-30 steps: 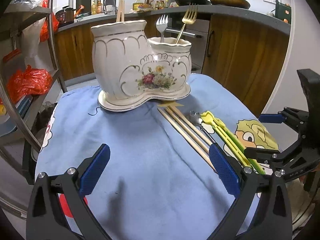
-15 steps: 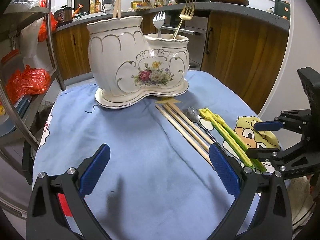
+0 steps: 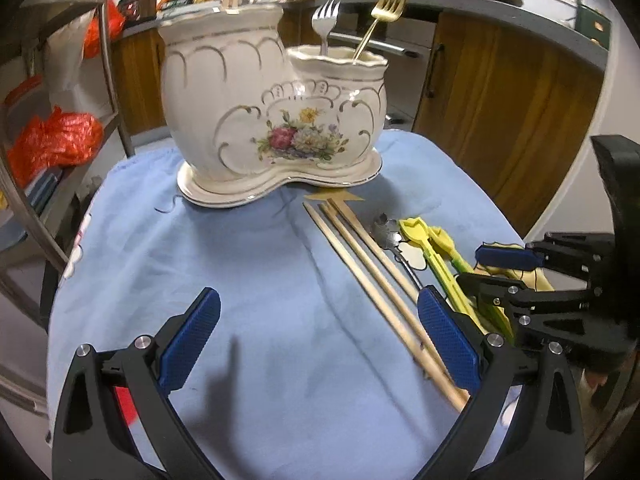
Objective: Organize utensils
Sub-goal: 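Grasp a third wooden chopstick with the left tool while the right tool grasps a yellow plastic utensil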
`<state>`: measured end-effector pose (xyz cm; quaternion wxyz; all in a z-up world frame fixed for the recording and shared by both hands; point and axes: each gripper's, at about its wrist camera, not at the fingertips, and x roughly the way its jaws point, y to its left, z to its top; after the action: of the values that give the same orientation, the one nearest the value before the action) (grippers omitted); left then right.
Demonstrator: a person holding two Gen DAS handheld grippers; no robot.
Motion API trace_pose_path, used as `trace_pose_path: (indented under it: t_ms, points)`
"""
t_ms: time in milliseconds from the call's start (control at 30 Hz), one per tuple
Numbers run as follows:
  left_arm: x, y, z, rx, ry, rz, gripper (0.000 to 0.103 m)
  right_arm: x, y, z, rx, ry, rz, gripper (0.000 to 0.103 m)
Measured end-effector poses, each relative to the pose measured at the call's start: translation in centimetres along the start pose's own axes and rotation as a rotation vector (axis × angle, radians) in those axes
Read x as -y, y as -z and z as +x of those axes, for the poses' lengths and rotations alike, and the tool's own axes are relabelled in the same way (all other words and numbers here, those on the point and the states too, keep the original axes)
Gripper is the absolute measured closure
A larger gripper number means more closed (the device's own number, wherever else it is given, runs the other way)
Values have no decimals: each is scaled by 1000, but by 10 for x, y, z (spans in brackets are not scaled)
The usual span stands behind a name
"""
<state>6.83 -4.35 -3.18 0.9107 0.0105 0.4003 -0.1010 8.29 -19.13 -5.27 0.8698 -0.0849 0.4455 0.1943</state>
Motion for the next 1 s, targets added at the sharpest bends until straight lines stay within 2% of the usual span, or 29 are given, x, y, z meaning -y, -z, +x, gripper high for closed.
trace_pose_path:
  t_ms: [33,67,133,200,500,567,633,833,1000]
  points:
    - [2,0,3,-12,-3,-4,18,1,1,-1,4,-7,1,83]
    - [6,-1,7,-32,-14,-5,23,1,1,-1,5,-10,2,88]
    - [10,0,14,-64,-16,-11,31,3,2,-3,14,-7,2,91]
    - [14,1,20,-85,-34,-12,44,5,2,-3,18,-14,5,92]
    - [28,-12,39,-115,-112,1,57,14,1,0,37,-35,12,92]
    - [27,-17,42,-121,-114,1,67,15,1,1,38,-44,13,92]
    - [25,-22,45,-129,-112,11,87,15,2,-1,42,-49,7,92]
    - [16,-25,43,-161,-90,69,97,18,6,-4,50,-66,7,92]
    - [12,-14,29,-207,-50,128,99,23,9,-10,27,-96,7,92]
